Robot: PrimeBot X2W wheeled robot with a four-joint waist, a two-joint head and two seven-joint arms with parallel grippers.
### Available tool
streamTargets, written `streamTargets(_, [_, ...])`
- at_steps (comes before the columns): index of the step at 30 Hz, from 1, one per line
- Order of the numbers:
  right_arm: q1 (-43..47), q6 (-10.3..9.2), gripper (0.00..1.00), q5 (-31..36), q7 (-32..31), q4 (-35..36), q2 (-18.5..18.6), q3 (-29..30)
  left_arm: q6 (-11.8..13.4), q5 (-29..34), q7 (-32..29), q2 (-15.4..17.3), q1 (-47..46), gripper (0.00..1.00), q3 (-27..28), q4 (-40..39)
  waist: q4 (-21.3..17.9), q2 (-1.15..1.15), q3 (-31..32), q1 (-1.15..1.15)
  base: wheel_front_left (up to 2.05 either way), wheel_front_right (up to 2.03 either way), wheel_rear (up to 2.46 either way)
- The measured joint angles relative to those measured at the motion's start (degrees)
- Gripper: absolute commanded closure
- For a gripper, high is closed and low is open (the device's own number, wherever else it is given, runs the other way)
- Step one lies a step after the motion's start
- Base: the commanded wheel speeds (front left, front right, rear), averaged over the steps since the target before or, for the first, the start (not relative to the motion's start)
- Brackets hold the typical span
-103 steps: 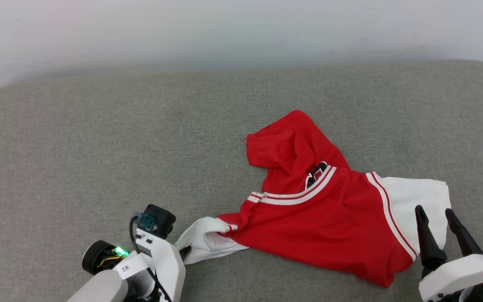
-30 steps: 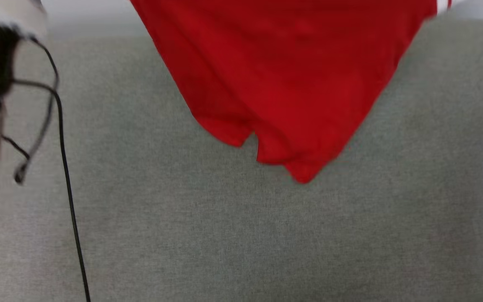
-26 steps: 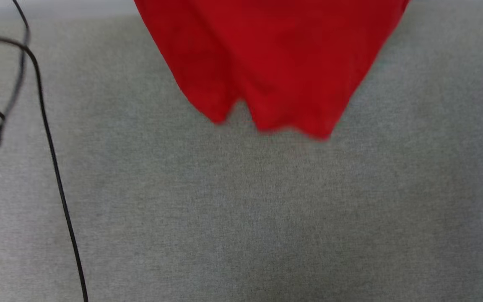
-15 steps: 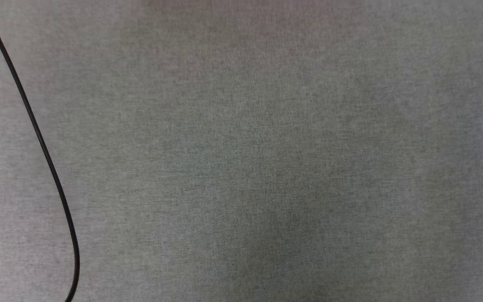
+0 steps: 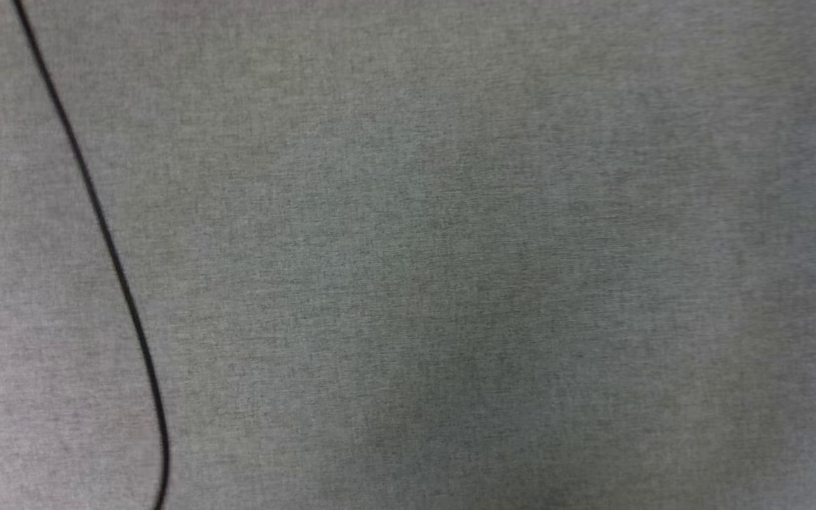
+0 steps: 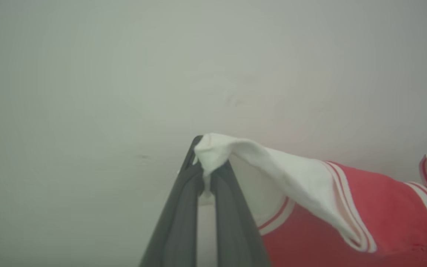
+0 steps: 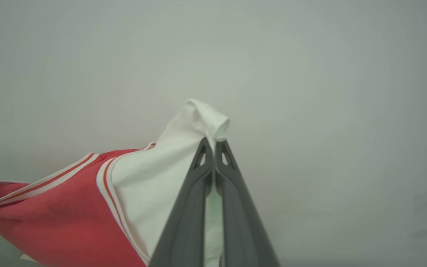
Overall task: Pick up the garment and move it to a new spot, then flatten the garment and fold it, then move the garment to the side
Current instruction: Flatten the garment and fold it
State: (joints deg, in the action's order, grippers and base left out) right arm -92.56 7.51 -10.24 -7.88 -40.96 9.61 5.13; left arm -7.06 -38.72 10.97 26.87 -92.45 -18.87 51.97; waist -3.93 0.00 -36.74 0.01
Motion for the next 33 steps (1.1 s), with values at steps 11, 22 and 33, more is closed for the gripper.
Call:
streamTargets(11, [19.3, 0.00, 1.00, -10.9, 6.6, -6.9, 1.3, -7.6, -0.3, -10.5, 2.8, -2.3, 20.3, 1.00, -4.9, -0.3, 1.3, 0.00, 3.2, 0.00, 0.00, 0.00, 0.00])
streamTargets(22, [47.8, 0.00, 1.00, -20.3, 8.7, 2.6, 3.7, -11.0, -0.4, -17.2, 3.9, 1.7, 46.6, 1.00, -5.8, -12.1, 2.1, 0.00, 11.0, -0.02, 0.00, 0.00, 0.00])
streamTargets(33, [72.0, 0.01, 1.00, -21.3, 4.2, 16.7, 4.8, -6.7, 1.5, -13.3, 3.9, 1.6, 68.3, 1.00, 0.4, -25.3, 2.4, 0.01, 19.6, -0.03, 0.00, 0.00, 0.00])
